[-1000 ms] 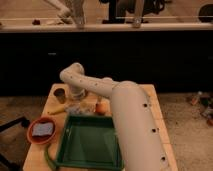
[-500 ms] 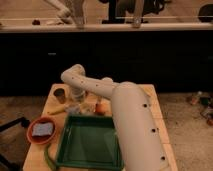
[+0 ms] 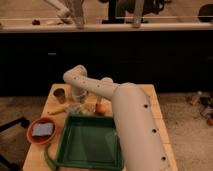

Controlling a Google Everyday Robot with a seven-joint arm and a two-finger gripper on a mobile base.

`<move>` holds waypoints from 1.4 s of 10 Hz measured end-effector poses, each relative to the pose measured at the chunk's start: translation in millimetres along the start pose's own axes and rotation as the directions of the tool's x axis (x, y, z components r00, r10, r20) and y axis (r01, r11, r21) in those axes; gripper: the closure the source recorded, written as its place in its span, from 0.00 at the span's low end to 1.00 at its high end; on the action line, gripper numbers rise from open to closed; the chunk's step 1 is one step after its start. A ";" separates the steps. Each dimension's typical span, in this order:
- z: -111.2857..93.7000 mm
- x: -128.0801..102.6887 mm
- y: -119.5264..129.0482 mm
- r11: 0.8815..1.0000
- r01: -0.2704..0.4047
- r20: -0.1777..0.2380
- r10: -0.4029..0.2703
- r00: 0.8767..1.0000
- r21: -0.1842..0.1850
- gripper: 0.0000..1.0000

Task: Place towel in paper cup

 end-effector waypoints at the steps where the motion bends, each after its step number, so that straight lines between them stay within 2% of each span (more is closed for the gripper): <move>1: 0.2 0.7 0.7 1.000 0.001 0.002 -0.001 1.000 0.002 0.45; 3: -1.5 2.5 1.9 1.000 0.003 0.006 -0.003 1.000 0.013 0.67; 6: -10.5 2.5 3.8 0.999 0.012 -0.003 -0.012 1.000 0.039 0.96; 7: -19.3 1.2 4.7 0.998 0.016 -0.011 -0.015 1.000 0.053 1.00; 10: -37.8 1.1 8.3 0.995 0.021 -0.030 -0.019 0.999 0.093 1.00; 14: -74.1 -0.4 16.1 0.982 0.031 -0.041 -0.024 0.999 0.187 1.00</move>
